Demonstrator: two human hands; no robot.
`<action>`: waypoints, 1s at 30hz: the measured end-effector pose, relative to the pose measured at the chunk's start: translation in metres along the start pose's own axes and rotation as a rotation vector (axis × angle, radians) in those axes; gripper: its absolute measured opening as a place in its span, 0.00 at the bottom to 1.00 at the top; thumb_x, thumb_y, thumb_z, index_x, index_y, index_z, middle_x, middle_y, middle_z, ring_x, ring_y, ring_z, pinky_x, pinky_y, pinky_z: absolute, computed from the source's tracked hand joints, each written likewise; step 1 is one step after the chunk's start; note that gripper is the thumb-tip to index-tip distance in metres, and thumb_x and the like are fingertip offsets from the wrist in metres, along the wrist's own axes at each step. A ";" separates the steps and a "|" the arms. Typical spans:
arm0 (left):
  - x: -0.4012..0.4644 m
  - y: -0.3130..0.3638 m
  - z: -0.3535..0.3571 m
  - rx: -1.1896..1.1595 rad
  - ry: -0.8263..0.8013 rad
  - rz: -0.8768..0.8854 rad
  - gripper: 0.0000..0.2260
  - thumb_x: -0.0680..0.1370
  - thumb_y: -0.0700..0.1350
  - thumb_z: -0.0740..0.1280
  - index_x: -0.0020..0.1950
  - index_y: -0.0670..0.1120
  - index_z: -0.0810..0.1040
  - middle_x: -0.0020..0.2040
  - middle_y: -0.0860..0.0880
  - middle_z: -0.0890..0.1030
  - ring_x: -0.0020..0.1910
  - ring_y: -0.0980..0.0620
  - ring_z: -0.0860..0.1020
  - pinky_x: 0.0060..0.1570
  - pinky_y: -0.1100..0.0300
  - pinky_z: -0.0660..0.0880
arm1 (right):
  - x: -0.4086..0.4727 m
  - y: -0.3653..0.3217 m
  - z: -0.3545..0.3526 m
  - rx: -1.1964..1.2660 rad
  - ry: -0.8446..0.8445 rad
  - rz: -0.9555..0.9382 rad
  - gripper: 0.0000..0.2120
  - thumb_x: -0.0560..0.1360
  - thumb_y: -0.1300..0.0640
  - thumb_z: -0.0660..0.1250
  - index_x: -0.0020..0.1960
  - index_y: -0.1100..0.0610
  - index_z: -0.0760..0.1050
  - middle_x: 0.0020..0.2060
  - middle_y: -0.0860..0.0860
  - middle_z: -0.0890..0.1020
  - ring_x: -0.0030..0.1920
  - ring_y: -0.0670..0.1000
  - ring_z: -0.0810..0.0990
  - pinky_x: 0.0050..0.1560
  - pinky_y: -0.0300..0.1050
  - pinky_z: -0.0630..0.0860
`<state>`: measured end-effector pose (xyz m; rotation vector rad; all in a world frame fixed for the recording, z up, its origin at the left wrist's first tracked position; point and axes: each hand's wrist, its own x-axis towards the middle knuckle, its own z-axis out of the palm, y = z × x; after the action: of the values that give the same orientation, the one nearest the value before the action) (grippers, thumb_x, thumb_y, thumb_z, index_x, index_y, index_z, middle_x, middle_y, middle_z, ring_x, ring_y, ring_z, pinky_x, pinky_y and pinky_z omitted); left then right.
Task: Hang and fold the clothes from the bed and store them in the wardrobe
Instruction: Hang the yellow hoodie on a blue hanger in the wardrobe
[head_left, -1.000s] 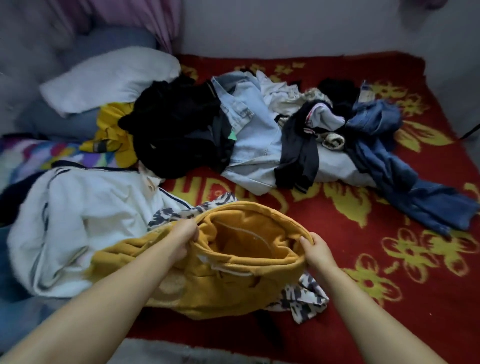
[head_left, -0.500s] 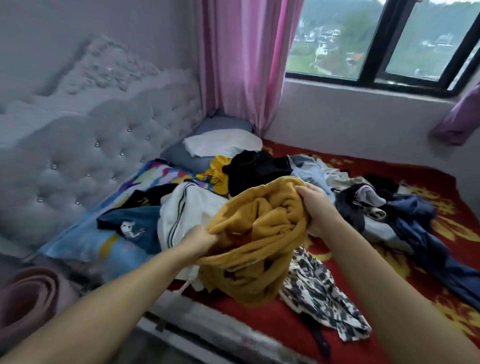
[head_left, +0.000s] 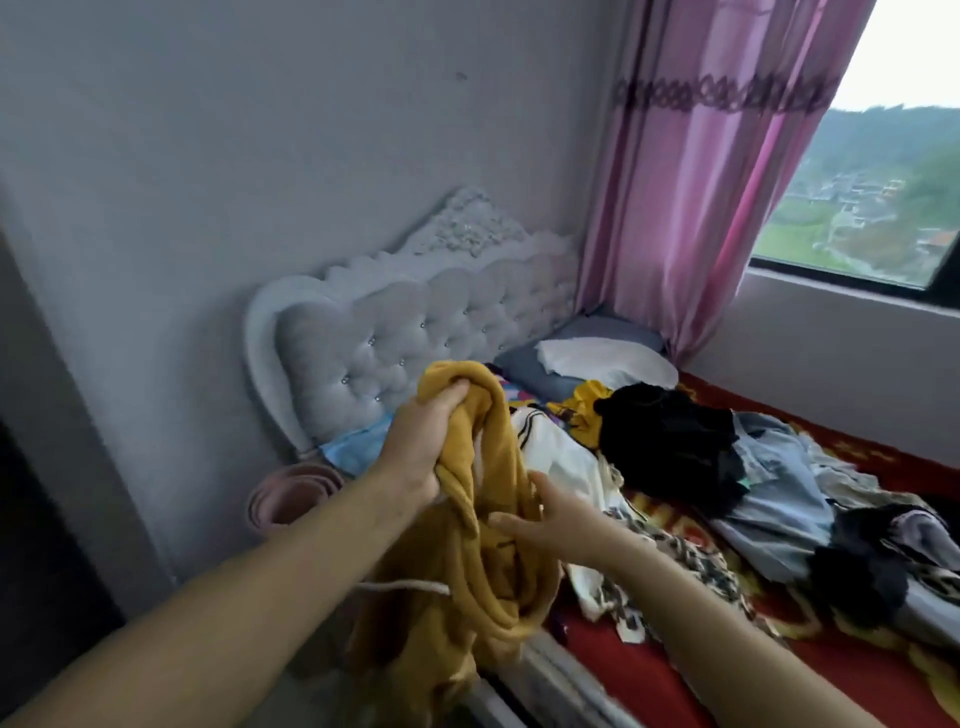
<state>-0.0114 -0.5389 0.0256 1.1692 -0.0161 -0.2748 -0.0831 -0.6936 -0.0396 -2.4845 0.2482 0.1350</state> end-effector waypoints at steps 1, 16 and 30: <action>-0.016 0.002 -0.009 -0.019 0.044 0.004 0.09 0.76 0.45 0.69 0.50 0.40 0.81 0.43 0.43 0.84 0.42 0.49 0.83 0.45 0.56 0.81 | -0.006 -0.011 0.022 -0.008 -0.070 -0.024 0.21 0.71 0.35 0.67 0.58 0.44 0.70 0.48 0.43 0.77 0.48 0.44 0.76 0.47 0.40 0.74; -0.217 0.070 -0.241 -0.031 0.556 0.125 0.12 0.74 0.54 0.71 0.51 0.48 0.81 0.45 0.44 0.84 0.46 0.43 0.82 0.44 0.52 0.80 | -0.084 -0.181 0.171 0.117 0.096 -0.563 0.13 0.75 0.45 0.66 0.55 0.51 0.72 0.52 0.47 0.74 0.54 0.51 0.75 0.48 0.40 0.72; -0.312 0.165 -0.493 0.555 0.661 0.153 0.09 0.75 0.52 0.70 0.47 0.48 0.83 0.41 0.51 0.86 0.44 0.51 0.83 0.38 0.62 0.77 | -0.084 -0.392 0.300 0.530 -0.205 -0.279 0.13 0.82 0.54 0.55 0.52 0.56 0.77 0.44 0.56 0.81 0.47 0.55 0.81 0.53 0.53 0.79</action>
<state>-0.2033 0.0365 0.0214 1.7556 0.4191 0.2812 -0.0944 -0.1933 -0.0362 -1.9361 -0.1370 0.1784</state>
